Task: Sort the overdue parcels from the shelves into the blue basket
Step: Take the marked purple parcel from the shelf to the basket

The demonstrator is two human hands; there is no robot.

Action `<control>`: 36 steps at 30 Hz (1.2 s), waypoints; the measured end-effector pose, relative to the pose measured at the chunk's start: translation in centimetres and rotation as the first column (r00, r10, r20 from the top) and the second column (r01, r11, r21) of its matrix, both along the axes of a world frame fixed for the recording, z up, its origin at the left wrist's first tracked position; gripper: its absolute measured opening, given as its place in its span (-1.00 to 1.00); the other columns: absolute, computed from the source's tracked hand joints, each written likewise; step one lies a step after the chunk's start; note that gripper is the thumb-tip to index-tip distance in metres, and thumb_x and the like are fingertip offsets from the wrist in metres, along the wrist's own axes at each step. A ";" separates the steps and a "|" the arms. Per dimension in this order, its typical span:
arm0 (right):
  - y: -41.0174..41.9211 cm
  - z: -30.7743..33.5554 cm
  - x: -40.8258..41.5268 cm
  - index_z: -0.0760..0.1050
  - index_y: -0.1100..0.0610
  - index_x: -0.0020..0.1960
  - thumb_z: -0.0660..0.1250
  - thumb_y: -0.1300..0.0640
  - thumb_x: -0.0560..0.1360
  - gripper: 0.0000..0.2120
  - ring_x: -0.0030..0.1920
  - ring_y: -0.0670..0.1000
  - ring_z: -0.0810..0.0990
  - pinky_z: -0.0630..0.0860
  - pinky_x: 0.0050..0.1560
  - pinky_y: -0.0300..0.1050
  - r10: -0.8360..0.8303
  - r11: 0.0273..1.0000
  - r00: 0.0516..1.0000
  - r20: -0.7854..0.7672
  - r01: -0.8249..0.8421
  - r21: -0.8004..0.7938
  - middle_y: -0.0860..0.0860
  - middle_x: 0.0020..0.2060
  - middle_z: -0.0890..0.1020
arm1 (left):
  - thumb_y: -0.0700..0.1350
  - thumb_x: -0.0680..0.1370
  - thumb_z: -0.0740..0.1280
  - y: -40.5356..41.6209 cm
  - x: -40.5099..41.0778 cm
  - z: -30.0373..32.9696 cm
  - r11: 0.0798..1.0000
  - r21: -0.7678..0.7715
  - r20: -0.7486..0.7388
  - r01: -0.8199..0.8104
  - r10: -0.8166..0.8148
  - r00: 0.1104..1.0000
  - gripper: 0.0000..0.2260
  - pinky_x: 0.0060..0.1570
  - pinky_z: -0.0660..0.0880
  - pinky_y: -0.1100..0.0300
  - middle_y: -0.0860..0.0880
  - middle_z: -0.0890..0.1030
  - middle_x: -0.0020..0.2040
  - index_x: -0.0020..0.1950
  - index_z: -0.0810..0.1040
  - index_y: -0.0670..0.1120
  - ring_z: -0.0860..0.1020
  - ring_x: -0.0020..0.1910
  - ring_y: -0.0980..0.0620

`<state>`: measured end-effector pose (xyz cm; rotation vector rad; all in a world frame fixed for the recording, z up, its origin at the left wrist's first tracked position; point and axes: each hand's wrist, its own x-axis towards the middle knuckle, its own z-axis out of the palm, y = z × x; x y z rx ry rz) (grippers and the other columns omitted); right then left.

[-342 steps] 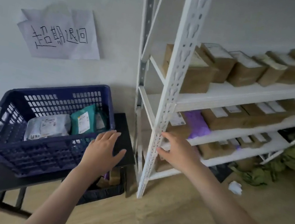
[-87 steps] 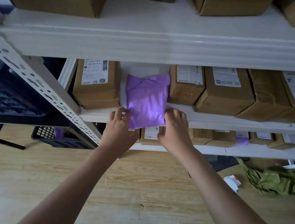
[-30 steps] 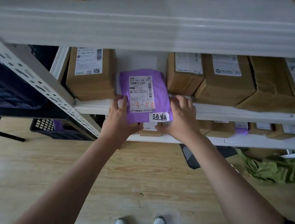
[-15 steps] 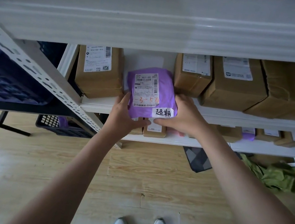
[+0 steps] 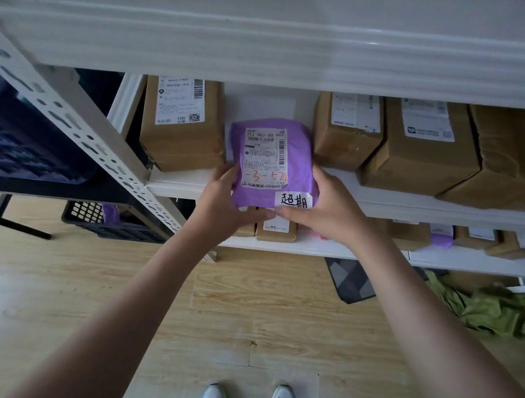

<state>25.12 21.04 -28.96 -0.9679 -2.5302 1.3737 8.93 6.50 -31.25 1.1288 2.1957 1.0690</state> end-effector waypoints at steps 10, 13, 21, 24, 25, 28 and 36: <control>-5.2 0.6 2.2 0.41 -0.09 0.36 0.60 -0.08 0.34 -0.34 0.13 -0.17 0.62 0.60 0.13 0.03 -0.038 0.999 0.997 -0.074 0.038 -0.003 -0.18 0.13 0.63 | 0.18 0.23 0.67 -4.4 2.7 1.4 0.998 0.067 0.078 -0.021 0.015 0.997 -0.20 0.24 0.56 0.06 0.17 0.44 0.29 0.37 0.51 -0.08 0.50 0.25 0.17; -7.2 1.5 3.3 0.35 -0.15 0.36 0.56 -0.24 0.33 -0.31 0.17 -0.10 0.59 0.60 0.12 0.06 -0.038 0.998 0.998 -0.052 0.040 0.039 -0.18 0.15 0.59 | 0.01 0.26 0.69 -6.5 3.7 2.8 0.993 0.114 0.025 -0.017 0.014 1.000 -0.21 0.34 0.40 0.33 0.30 0.38 0.26 0.42 0.49 -0.12 0.38 0.28 0.42; -11.9 8.6 5.7 0.34 -0.13 0.38 0.54 -0.22 0.37 -0.33 0.18 -0.05 0.58 0.61 0.06 0.09 -0.017 0.985 0.989 -0.150 0.043 0.167 -0.16 0.13 0.56 | 0.03 0.33 0.65 -11.0 6.6 10.8 0.973 0.231 -0.070 0.029 -0.013 0.997 -0.22 0.40 0.35 0.31 0.07 0.40 0.38 0.48 0.45 -0.11 0.38 0.41 0.20; -12.6 12.1 6.4 0.35 -0.10 0.38 0.55 -0.17 0.39 -0.35 0.16 -0.07 0.57 0.62 0.03 0.05 -0.002 0.975 0.981 -0.194 0.045 0.218 -0.09 0.11 0.55 | -0.04 0.37 0.64 -12.2 8.1 14.4 0.959 0.282 -0.125 0.011 0.025 0.992 -0.27 0.30 0.36 0.45 0.04 0.40 0.38 0.47 0.44 -0.13 0.39 0.36 0.24; -12.9 13.4 6.7 0.37 -0.06 0.35 0.55 -0.11 0.41 -0.40 0.14 -0.08 0.56 0.61 0.03 -0.01 0.008 0.972 0.975 -0.220 0.044 0.232 -0.07 0.10 0.54 | -0.04 0.39 0.62 -12.6 8.6 15.5 0.954 0.301 -0.147 0.009 0.036 0.989 -0.29 0.27 0.35 0.48 0.05 0.41 0.37 0.47 0.44 -0.13 0.40 0.34 0.24; -13.5 16.8 7.8 0.39 -0.03 0.30 0.55 -0.02 0.44 -0.47 0.06 -0.09 0.58 0.62 -0.09 -0.03 0.027 0.960 0.960 -0.278 0.053 0.276 -0.05 0.08 0.54 | -0.03 0.45 0.57 -13.4 10.1 18.3 0.929 0.370 -0.143 0.011 0.045 0.989 -0.37 0.27 0.45 0.32 0.10 0.41 0.35 0.47 0.44 -0.05 0.46 0.34 0.15; -15.5 20.9 11.0 0.18 -0.11 0.53 0.53 0.00 0.46 -0.23 0.13 -0.13 0.56 0.65 -0.06 0.00 0.091 0.937 0.936 -0.340 0.035 0.348 -0.09 0.21 0.50 | -0.02 0.47 0.55 -14.8 13.9 21.0 0.885 0.466 -0.160 0.021 0.061 0.985 -0.34 0.28 0.52 0.12 0.09 0.40 0.40 0.52 0.40 -0.08 0.45 0.39 0.04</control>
